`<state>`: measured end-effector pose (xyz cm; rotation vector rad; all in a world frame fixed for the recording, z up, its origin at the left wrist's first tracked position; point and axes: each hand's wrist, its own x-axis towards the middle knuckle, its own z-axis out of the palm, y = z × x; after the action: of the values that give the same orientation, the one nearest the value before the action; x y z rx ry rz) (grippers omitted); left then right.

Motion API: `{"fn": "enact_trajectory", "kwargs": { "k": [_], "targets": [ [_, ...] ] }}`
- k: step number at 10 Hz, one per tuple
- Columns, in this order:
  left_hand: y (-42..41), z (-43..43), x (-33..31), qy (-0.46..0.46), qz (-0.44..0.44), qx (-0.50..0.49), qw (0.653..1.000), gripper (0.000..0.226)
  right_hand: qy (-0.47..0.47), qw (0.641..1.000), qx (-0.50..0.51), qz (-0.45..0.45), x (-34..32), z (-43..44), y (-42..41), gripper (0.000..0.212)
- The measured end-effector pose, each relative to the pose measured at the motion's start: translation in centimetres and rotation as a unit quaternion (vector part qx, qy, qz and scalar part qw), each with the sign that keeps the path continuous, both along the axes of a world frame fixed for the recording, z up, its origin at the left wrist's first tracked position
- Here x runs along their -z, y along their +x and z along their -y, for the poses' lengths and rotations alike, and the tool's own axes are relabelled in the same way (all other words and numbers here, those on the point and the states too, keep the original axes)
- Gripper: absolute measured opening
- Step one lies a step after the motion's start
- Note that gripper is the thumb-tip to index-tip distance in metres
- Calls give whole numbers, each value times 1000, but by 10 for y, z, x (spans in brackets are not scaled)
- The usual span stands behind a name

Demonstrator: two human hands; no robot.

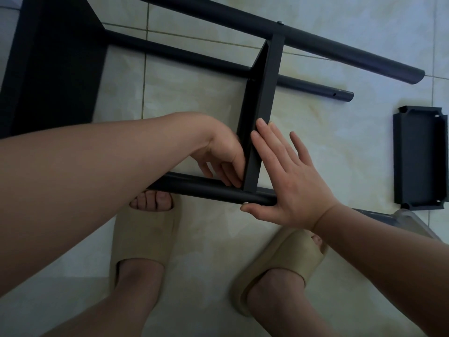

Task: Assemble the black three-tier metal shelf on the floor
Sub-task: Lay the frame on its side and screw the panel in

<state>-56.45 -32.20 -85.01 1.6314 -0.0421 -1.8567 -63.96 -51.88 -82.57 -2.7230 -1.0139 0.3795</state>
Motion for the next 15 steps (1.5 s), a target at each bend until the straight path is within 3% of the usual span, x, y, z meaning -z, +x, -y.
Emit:
{"fn": "enact_trajectory", "kwargs": {
  "k": [6,9,12,15],
  "targets": [
    [-7,-3,7,-56,30,-55,996,35,1,1000,-3,5,1,1,0,111],
    [-16,-8,16,-96,38,-109,989,32,2,1000,-2,8,1,1,0,110],
    [-7,-6,4,-24,19,-2,1000,15,4,1000,-2,8,2,0,0,110],
    [0,2,-2,-5,12,4,1000,30,6,1000,-1,7,2,1,0,111]
  ]
}}
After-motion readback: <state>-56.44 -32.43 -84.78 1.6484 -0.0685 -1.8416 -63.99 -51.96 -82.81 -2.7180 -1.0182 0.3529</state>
